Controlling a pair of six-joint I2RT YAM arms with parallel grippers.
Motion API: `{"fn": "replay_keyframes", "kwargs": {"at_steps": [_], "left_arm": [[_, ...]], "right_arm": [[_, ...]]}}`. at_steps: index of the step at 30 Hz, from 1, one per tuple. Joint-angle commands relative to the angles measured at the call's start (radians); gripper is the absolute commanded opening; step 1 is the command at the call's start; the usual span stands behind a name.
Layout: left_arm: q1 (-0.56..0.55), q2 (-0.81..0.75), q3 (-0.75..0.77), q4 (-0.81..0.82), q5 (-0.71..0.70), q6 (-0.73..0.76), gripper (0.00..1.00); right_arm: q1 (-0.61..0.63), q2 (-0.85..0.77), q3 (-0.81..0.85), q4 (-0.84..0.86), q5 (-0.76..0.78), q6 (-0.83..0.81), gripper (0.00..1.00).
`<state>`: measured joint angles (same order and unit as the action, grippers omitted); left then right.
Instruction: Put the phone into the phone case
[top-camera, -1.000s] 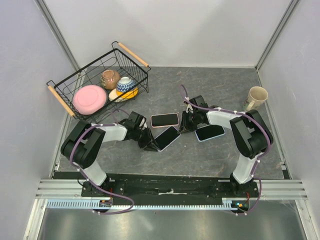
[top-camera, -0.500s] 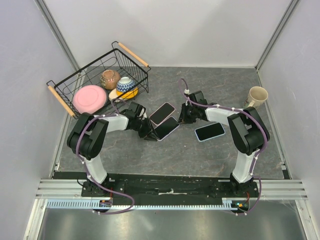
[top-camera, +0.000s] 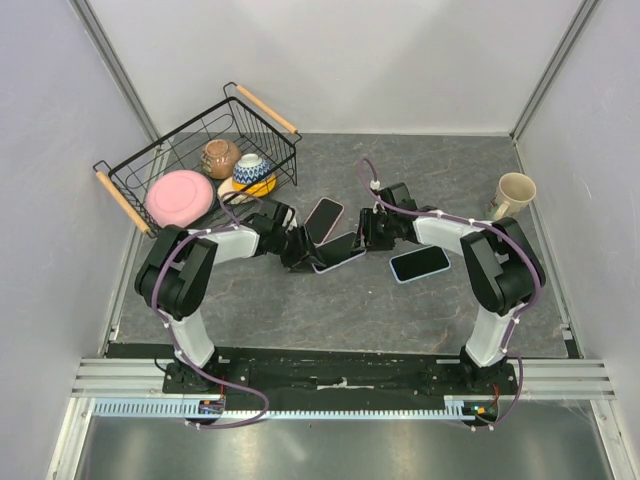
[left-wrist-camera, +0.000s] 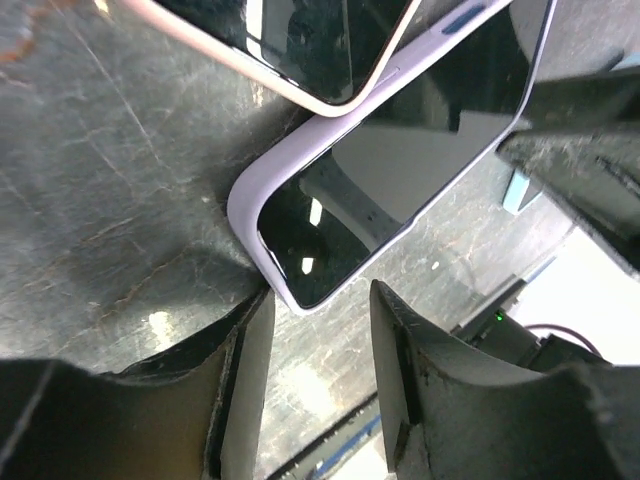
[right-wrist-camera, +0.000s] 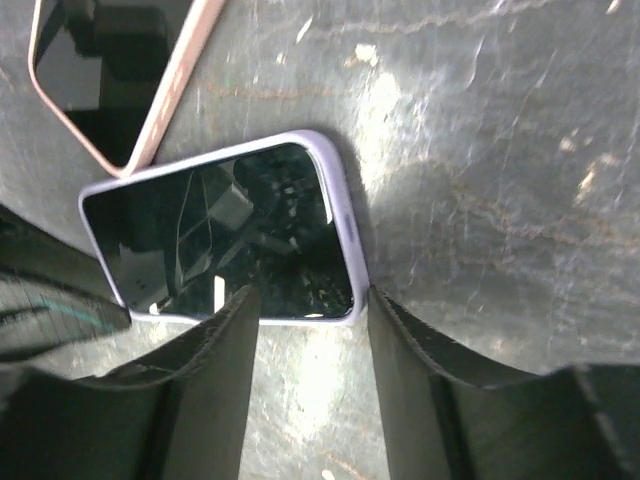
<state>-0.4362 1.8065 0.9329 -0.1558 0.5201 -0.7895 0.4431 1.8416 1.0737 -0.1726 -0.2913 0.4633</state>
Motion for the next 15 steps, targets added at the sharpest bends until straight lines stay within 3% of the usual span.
{"fn": "replay_keyframes", "kwargs": {"at_steps": [1,6,15], "left_arm": [[0.007,-0.076,-0.032,0.168,-0.195,0.073,0.52],[0.007,-0.222,-0.083,0.116,-0.236,0.093,0.57],[0.007,-0.569,-0.132,0.044,-0.236,0.188,0.71]], "right_arm": [[0.029,-0.077,-0.023,-0.079,-0.112,0.009,0.59],[0.017,-0.165,-0.015,-0.105,-0.105,0.009,0.75],[-0.012,-0.358,-0.004,-0.145,-0.068,0.015,0.87]]}}
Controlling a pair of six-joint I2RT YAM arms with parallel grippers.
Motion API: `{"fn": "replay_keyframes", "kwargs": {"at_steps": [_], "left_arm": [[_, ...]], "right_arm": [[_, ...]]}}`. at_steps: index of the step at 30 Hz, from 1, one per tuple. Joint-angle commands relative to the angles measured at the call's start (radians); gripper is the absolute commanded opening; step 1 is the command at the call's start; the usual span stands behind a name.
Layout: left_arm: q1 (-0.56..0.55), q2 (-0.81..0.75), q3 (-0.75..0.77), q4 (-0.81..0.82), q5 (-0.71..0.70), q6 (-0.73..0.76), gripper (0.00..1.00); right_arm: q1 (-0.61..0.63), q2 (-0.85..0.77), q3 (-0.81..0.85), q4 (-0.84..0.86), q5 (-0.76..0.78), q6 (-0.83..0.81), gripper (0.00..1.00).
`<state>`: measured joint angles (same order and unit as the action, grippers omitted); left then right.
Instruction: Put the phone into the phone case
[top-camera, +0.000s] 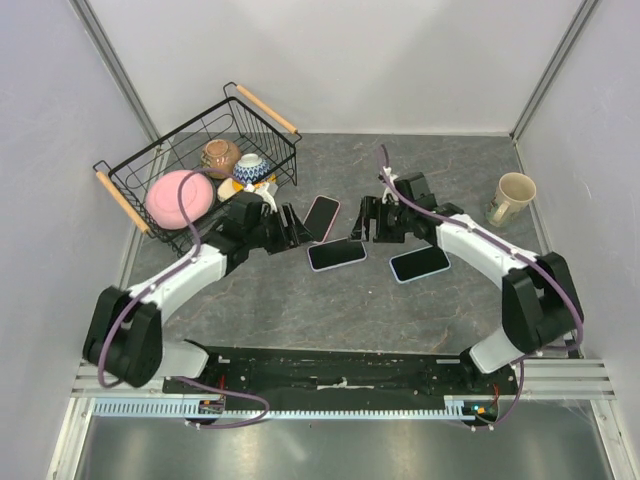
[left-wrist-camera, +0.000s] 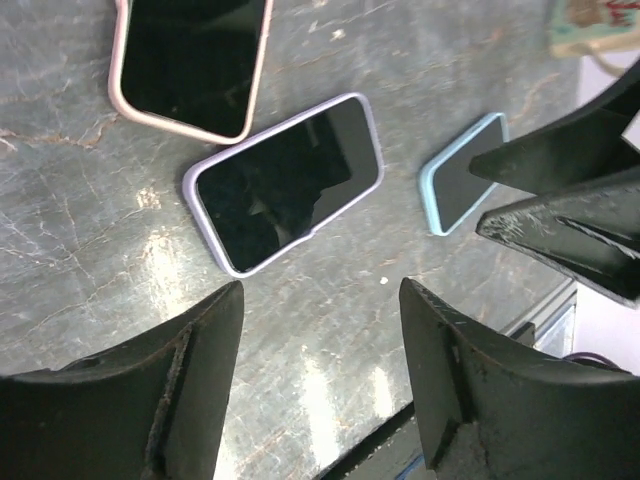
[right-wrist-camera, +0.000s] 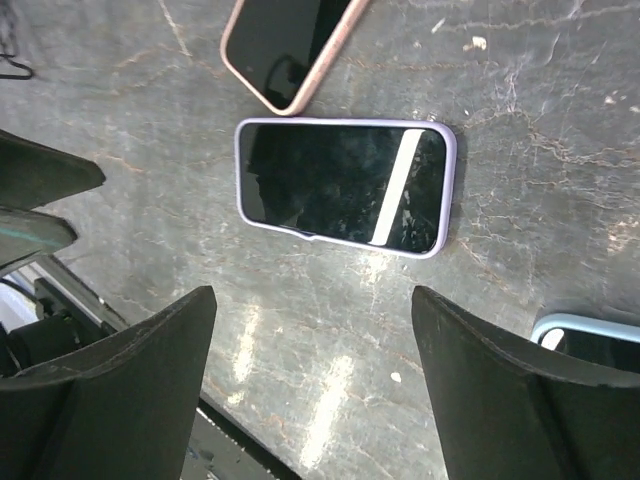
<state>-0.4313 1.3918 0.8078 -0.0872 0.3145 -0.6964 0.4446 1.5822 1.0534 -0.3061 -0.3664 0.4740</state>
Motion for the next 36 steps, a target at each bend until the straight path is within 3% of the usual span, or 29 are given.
{"fn": "replay_keyframes", "kwargs": {"at_steps": [1,9,16,23,33,34,36], "left_arm": [[0.0,-0.183,-0.002,-0.038,-0.038,0.104,0.73],[0.002,-0.447,0.007,-0.135,-0.055,0.169,0.79],[0.002,-0.621,-0.015,-0.12,0.035,0.21,0.83],[0.002,-0.675,-0.012,-0.108,0.061,0.201,0.88],[0.002,-0.682,-0.03,-0.039,0.058,0.178,0.94],[0.0,-0.679,-0.03,-0.042,0.049,0.181,1.0],[0.002,-0.675,-0.024,-0.049,0.038,0.198,1.0]], "right_arm": [[-0.015,-0.116,0.014,-0.016,0.017,0.006,0.88],[-0.035,-0.31,0.017,-0.021,0.061,0.015,0.98],[-0.043,-0.476,0.014,-0.019,0.152,0.011,0.98],[-0.043,-0.608,-0.012,-0.021,0.233,0.0,0.98],[-0.044,-0.619,-0.012,-0.033,0.248,-0.024,0.98],[-0.044,-0.617,-0.01,-0.034,0.254,-0.025,0.98],[-0.044,-0.616,-0.01,-0.034,0.259,-0.031,0.98]]}}
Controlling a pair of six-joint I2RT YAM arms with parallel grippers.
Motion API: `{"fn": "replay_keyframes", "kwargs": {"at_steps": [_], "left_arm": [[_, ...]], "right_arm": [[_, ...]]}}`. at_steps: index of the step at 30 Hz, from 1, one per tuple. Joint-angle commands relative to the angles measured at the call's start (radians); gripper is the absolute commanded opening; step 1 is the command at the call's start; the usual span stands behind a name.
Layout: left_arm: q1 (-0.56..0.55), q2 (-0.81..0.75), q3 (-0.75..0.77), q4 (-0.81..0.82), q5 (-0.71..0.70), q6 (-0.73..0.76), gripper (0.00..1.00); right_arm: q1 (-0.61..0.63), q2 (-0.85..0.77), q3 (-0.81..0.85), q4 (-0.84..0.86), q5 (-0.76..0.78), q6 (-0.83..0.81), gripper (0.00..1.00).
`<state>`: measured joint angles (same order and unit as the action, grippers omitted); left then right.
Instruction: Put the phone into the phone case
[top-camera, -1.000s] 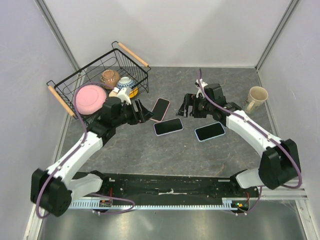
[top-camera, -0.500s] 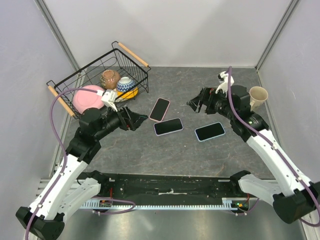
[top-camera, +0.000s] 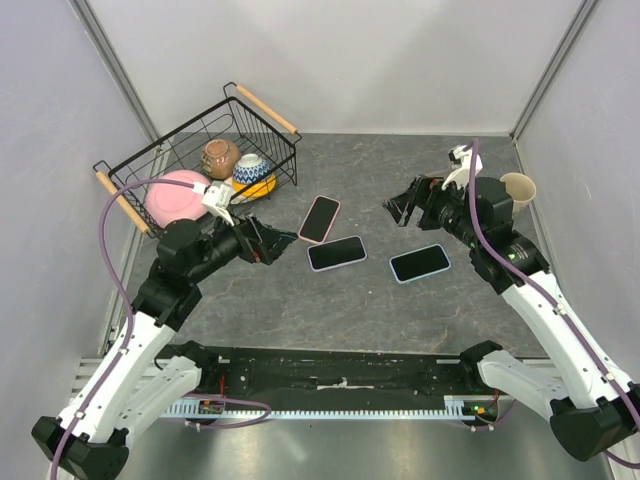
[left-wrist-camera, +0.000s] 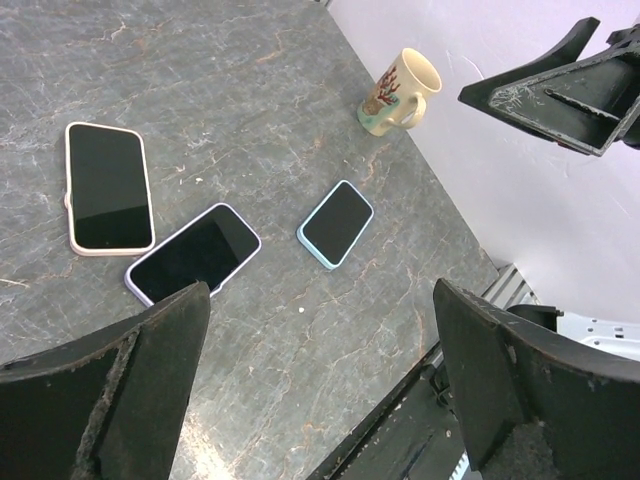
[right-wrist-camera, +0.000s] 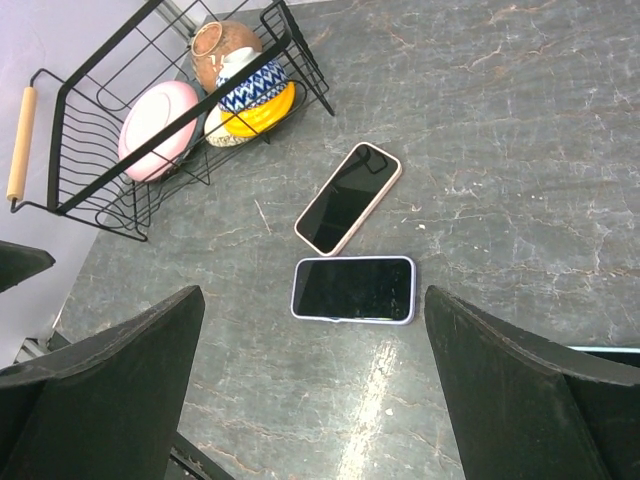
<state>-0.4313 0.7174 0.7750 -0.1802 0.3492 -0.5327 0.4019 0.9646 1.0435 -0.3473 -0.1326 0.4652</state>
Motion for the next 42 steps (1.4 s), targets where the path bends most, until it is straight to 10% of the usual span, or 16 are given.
{"fn": "replay_keyframes", "kwargs": {"at_steps": [1,16,42], "left_arm": [[0.0,0.008,0.013,0.015,-0.022,0.04,1.0],[0.002,0.234,0.155,-0.41,-0.536,0.022,1.0],[0.002,0.231,0.106,-0.351,-0.685,0.042,0.99]], "right_arm": [[-0.002,0.005,-0.002,0.004,0.028,-0.023,0.98],[-0.002,0.097,-0.031,0.001,0.103,-0.028,0.98],[-0.011,0.301,0.084,-0.025,0.177,-0.045,0.98]]}}
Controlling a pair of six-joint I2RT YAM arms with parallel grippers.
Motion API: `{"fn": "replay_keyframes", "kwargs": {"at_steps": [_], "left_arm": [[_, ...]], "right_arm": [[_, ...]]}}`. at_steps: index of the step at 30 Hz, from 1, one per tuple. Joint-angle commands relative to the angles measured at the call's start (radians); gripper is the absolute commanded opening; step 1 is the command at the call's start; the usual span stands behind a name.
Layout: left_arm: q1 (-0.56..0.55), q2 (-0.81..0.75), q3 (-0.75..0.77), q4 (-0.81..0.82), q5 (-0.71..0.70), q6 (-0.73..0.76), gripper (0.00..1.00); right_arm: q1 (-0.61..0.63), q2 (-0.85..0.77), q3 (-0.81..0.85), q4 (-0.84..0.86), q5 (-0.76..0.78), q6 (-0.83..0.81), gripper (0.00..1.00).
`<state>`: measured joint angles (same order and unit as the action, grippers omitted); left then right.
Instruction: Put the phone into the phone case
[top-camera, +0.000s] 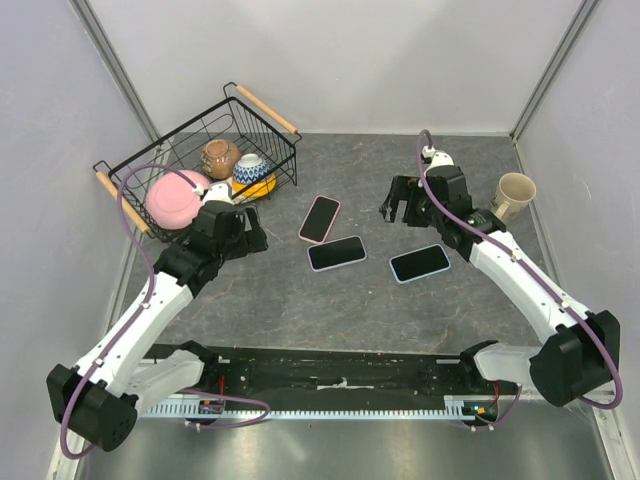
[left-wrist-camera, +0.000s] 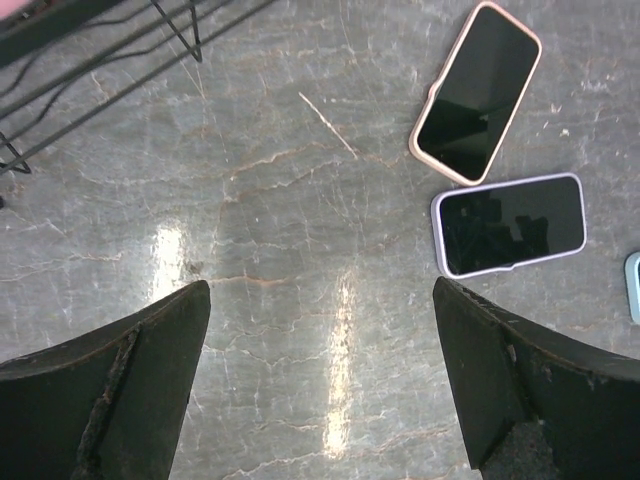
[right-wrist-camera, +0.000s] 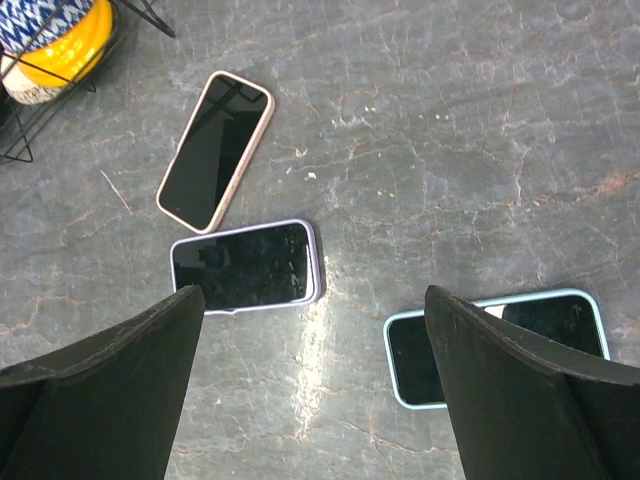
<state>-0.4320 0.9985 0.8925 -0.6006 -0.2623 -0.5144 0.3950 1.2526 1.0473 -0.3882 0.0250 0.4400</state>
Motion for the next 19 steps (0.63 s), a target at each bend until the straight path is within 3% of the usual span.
{"fn": "replay_keyframes", "kwargs": {"at_steps": [1,10,14,19], "left_arm": [[0.001,-0.061,-0.017,0.077,-0.077,0.031,0.99],[0.003,-0.135,-0.067,0.18,-0.089,0.059,0.99],[0.002,-0.147,-0.081,0.194,-0.12,0.06,0.98],[0.003,-0.196,-0.127,0.254,-0.164,0.106,0.93]], "right_arm": [[-0.004,0.014,0.083,0.018,0.018,-0.021,0.98],[-0.002,-0.019,-0.012,0.271,-0.022,-0.053,0.98],[-0.004,-0.048,-0.076,0.374,-0.039,-0.142,0.98],[-0.007,-0.117,-0.179,0.442,0.185,-0.167,0.98]]}}
